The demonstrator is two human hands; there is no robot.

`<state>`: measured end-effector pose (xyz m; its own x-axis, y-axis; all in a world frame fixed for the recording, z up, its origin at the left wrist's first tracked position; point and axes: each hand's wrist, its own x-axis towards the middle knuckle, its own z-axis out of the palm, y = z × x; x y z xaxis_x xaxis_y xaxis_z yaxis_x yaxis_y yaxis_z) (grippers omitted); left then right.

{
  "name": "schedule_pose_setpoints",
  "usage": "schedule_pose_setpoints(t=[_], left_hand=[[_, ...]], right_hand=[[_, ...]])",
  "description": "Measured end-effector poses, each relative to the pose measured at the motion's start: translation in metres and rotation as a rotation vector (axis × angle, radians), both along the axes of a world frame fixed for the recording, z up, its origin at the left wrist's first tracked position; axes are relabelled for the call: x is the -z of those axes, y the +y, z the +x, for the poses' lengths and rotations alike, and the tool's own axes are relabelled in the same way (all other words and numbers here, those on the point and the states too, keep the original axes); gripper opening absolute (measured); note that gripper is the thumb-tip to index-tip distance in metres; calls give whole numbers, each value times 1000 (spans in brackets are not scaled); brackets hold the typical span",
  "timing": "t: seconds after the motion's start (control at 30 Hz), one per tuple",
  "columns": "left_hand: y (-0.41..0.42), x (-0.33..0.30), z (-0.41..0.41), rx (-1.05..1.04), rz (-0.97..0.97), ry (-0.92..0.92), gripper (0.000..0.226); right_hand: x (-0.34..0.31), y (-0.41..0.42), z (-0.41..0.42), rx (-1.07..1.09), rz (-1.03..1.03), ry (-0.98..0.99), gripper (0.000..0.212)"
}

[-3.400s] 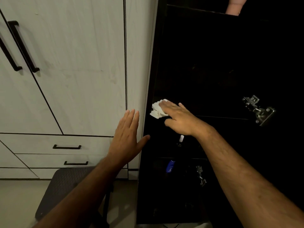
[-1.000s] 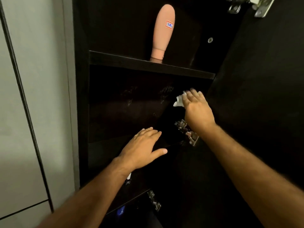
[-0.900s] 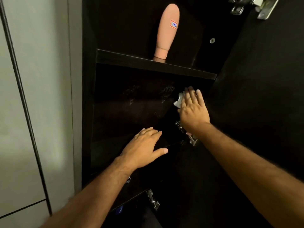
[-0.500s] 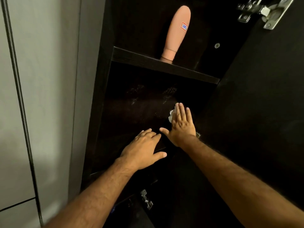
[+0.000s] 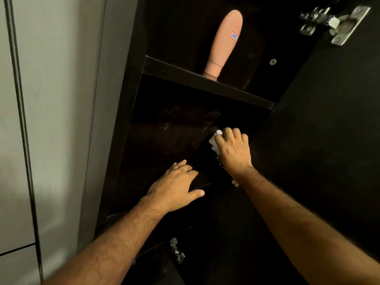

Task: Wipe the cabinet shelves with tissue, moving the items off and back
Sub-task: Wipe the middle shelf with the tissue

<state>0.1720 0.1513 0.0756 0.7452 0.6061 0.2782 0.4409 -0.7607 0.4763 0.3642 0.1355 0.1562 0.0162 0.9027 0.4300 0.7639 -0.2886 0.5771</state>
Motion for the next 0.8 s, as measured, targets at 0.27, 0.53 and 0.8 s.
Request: schedule_pose_setpoints(t=[0.27,0.53,0.8], left_hand=[[2,1,0,13,44,21,71],[1,3,1,33,57,61,73],[3,3,1,25,69,38,72]], right_hand=[[-1,13,-15,20,-212,-115,24],[43,13,-28,167,-416,-87,61],[30,-4,-16,273,-290,12,85]])
